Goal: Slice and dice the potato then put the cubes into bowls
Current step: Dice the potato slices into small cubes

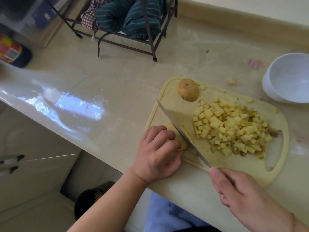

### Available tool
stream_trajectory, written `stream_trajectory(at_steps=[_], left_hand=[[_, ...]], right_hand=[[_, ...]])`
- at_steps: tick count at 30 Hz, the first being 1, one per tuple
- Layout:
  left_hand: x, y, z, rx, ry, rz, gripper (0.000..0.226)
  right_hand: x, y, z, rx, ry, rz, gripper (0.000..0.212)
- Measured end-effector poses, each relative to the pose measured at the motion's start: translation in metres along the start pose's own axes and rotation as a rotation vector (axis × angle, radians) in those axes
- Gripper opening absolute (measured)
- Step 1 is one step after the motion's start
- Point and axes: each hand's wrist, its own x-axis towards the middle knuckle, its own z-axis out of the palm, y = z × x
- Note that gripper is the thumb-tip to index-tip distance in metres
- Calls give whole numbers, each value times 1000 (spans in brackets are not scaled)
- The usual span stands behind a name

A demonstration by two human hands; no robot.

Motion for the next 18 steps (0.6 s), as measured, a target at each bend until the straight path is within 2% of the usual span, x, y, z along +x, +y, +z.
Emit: stream_trajectory(at_steps=[3, 5, 6, 8, 10, 13, 16, 18], left_hand=[[0, 9, -9, -16, 125, -39, 16], [16, 19, -20, -8, 132, -3, 18], [29, 26, -28, 2, 62, 23, 17], [65, 39, -39, 45, -215, 26, 22], [99, 48, -42, 151, -553, -42, 36], [133, 51, -36, 370, -909, -150, 49], [145, 49, -28, 459, -1108, -223, 37], [148, 49, -27, 459, -1150, -224, 38]], right_hand=[[-2, -3, 0, -29, 9, -20, 66], [-3, -6, 1, -34, 11, -21, 59], [-3, -8, 1, -31, 10, -20, 58], [-3, -8, 1, -27, 11, -3, 62], [-3, -8, 2, -18, 10, 1, 73], [-3, -6, 3, -21, 20, -29, 88], [-3, -7, 3, -14, 14, -17, 84], [-4, -9, 2, -10, 13, -13, 73]])
